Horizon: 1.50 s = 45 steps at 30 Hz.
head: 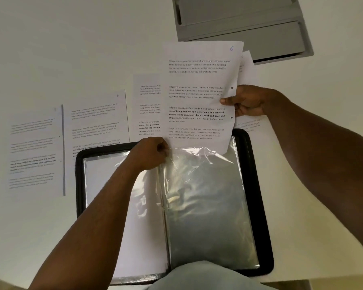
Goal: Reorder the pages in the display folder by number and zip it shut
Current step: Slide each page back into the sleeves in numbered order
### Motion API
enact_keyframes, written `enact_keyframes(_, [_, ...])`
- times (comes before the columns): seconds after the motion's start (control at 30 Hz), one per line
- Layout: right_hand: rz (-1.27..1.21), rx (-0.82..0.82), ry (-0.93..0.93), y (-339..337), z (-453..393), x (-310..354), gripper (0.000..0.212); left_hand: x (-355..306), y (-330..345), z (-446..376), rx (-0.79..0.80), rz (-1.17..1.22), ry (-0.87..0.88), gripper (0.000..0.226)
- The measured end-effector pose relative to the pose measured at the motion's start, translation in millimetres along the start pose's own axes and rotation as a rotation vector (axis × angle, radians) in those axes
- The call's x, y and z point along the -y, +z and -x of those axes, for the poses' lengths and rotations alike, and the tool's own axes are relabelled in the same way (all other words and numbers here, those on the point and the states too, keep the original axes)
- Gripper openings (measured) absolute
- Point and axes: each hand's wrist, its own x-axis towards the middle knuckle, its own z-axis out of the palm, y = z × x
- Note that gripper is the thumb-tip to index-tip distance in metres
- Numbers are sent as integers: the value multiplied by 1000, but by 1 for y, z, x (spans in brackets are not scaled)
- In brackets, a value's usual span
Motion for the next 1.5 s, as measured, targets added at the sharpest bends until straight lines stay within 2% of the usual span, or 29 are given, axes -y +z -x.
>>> enact_keyframes(0.1, [54,25,28,1,-1,3,79,3,-3,-2,28,-15,25,7])
enact_keyframes(0.27, [150,94,63,15,-4,12,82,-6,0,-5,-24,27,95,5])
enact_keyframes(0.43, [194,123,109,22,-7,8,84,-9,0,-10,-17,71,35,8])
enact_keyframes(0.7, [217,96,149,23,-1,-3,60,-19,2,-7,24,176,8,17])
enact_keyframes(0.8, [255,122,176,28,2,0,35,-30,8,-9,59,164,33,8])
enact_keyframes(0.87, [304,106,192,29,2,1,27,-37,12,-11,73,177,33,20])
enact_keyframes(0.93, [343,117,211,29,1,2,28,-42,14,-12,84,214,16,22])
enact_keyframes(1.03, [342,53,181,27,0,-1,29,-47,16,-13,103,383,-41,12])
enact_keyframes(1.1, [314,90,205,26,3,-1,31,-47,17,-11,92,422,-62,7])
enact_keyframes(1.27, [462,183,286,21,11,-6,64,-47,18,-9,60,438,-88,5])
enact_keyframes(1.33, [481,180,278,23,12,-8,60,-48,19,-9,43,420,-91,5])
enact_keyframes(1.43, [313,2,158,23,4,-11,51,-47,21,-11,43,412,-82,8])
enact_keyframes(1.5, [389,-20,159,24,2,-7,43,-45,21,-11,34,419,-75,8])
